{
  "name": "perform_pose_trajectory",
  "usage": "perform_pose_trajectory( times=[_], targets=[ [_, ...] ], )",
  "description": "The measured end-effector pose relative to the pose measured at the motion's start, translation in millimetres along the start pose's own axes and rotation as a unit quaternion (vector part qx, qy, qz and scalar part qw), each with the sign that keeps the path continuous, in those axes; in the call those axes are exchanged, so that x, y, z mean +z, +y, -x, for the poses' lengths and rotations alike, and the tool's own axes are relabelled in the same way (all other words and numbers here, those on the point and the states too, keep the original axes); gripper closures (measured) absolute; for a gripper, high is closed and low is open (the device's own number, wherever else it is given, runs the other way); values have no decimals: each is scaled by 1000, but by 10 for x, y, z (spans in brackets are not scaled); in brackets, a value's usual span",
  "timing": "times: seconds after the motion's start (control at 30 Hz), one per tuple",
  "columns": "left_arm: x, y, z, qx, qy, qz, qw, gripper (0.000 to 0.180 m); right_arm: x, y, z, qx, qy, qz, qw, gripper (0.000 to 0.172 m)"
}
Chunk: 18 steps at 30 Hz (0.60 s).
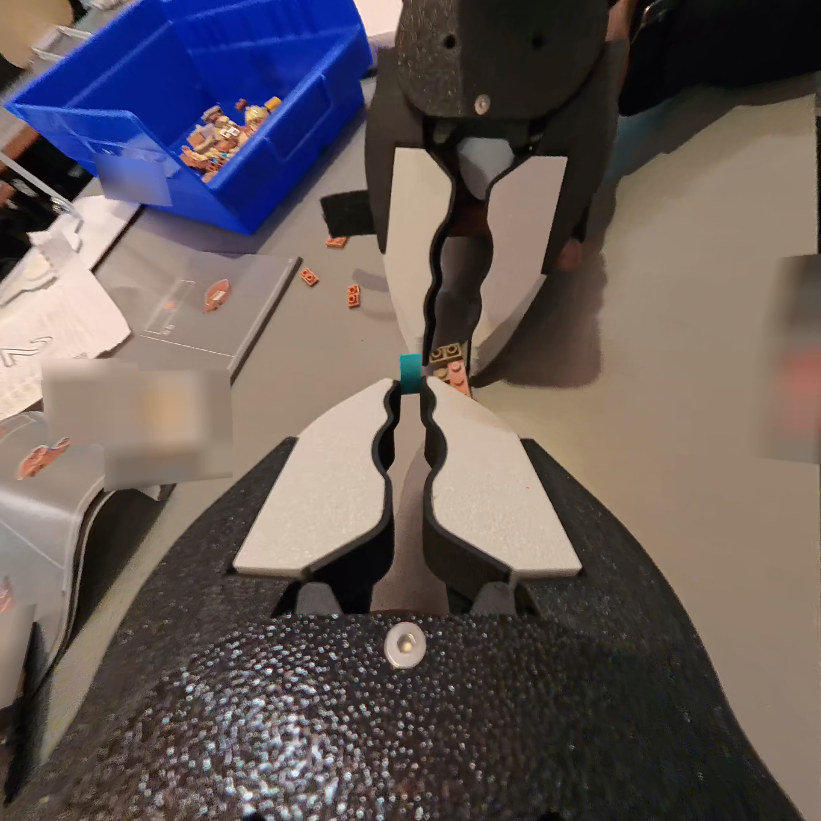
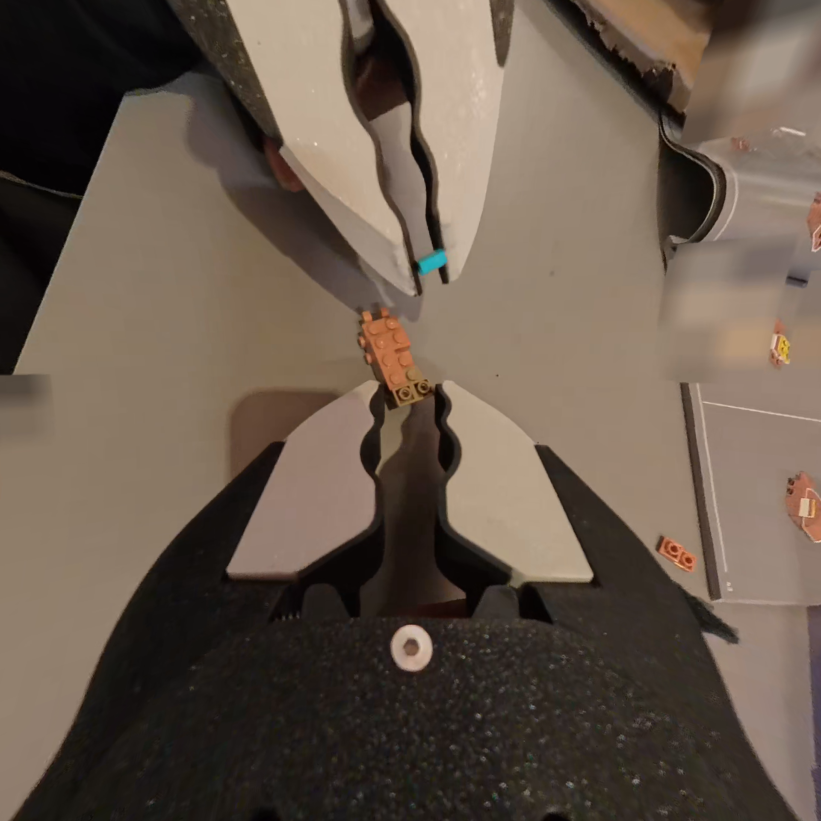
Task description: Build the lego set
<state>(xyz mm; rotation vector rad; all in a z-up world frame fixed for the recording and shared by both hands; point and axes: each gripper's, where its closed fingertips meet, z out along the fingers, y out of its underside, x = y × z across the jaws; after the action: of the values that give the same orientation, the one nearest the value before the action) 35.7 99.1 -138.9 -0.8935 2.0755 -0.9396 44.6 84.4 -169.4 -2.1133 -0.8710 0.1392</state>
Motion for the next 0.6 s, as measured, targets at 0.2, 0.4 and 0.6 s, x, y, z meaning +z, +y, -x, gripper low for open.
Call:
perform_pose_trajectory(
  times=[0.2, 0.4, 0.6],
  targets=[
    [11, 29, -131, -31, 59, 22, 998, 173, -35, -46, -15, -44, 52, -19, 998, 152],
    [59, 44, -194, -3, 80, 93, 992, 173, -74, -95, -2, -107, 112, -35, 987, 153],
    [85, 104, -139, 27, 75, 132, 988, 173, -91, -125, 26, -151, 134, -49, 978, 154]
  ],
)
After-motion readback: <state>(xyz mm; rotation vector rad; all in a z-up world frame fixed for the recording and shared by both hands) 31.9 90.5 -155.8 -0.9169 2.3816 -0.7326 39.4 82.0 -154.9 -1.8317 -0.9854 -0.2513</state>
